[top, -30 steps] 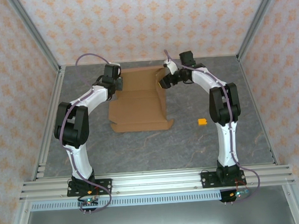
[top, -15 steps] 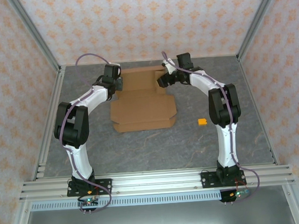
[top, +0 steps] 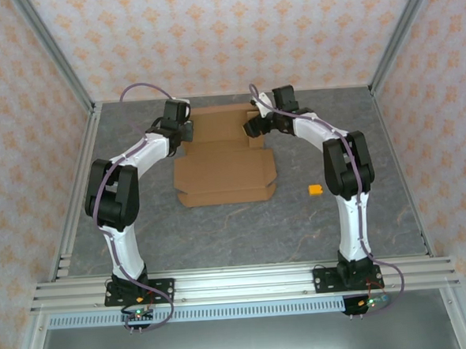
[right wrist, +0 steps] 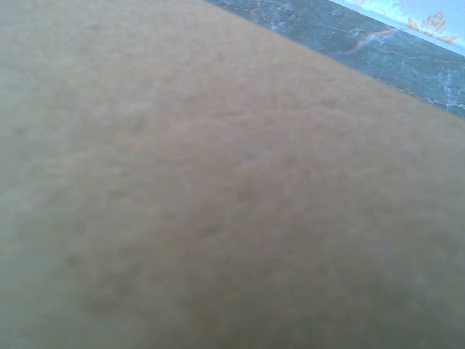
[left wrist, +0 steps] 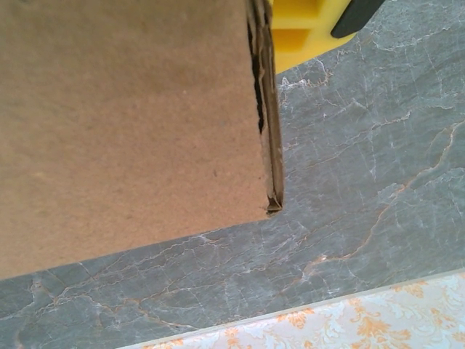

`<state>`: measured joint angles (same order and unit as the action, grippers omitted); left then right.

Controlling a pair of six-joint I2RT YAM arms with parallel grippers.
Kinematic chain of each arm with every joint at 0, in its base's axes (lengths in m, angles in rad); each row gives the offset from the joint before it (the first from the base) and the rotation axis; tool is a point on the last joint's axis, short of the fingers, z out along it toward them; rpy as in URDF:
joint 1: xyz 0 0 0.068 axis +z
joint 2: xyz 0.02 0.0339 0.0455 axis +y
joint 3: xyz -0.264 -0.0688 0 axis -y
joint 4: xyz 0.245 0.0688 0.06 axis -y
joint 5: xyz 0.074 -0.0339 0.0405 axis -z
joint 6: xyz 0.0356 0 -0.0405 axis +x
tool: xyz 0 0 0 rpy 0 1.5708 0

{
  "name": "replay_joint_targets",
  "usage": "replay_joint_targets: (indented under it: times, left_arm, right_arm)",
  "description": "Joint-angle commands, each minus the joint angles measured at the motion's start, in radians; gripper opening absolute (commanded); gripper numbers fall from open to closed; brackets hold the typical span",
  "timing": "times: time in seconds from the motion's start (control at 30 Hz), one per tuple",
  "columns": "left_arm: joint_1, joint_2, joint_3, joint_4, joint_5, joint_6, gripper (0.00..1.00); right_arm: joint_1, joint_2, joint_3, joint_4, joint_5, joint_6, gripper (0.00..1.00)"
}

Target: Fold the paper box

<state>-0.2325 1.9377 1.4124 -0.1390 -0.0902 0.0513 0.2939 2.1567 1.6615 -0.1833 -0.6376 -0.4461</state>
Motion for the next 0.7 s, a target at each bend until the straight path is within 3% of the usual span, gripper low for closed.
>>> replay_joint_targets:
  times: [0.0, 0.2, 0.3, 0.47, 0.67]
  left_arm:
    - [-0.025, 0.012, 0.017, -0.046, 0.007, 0.042, 0.00]
    - [-0.026, 0.012, 0.017, -0.047, 0.001, 0.040, 0.00]
    - [-0.026, 0.014, 0.018, -0.045, 0.003, 0.038, 0.00]
    - [-0.026, 0.014, 0.020, -0.047, 0.009, 0.039, 0.00]
    - [-0.026, 0.013, 0.017, -0.047, 0.018, 0.035, 0.00]
  right_arm:
    - [0.007, -0.051, -0.012, -0.023, -0.066, -0.025, 0.80]
    - [-0.028, -0.064, -0.003, -0.105, -0.145, -0.084, 0.82]
    - [-0.046, -0.049, 0.022, -0.153, -0.187, -0.131, 0.78]
    - [-0.052, 0.004, 0.122, -0.229, -0.174, -0.161, 0.64]
    - [-0.022, 0.017, 0.117, -0.127, -0.090, -0.065, 0.62]
